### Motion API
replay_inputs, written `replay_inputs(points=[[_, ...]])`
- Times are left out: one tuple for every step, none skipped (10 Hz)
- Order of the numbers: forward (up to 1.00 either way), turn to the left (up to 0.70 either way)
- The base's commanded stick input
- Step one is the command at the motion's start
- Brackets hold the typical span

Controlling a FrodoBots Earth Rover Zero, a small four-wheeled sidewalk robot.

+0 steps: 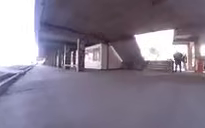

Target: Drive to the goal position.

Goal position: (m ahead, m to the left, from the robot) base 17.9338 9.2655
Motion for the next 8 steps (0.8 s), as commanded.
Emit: replay_inputs(points=[[0.98, 0.40], [0.98, 0.40], [0.99, 0.25], [0.98, 0.15], [0.98, 0.01], [0.98, 0.01], [0.98, 0.01], [0.98, 0.01]])
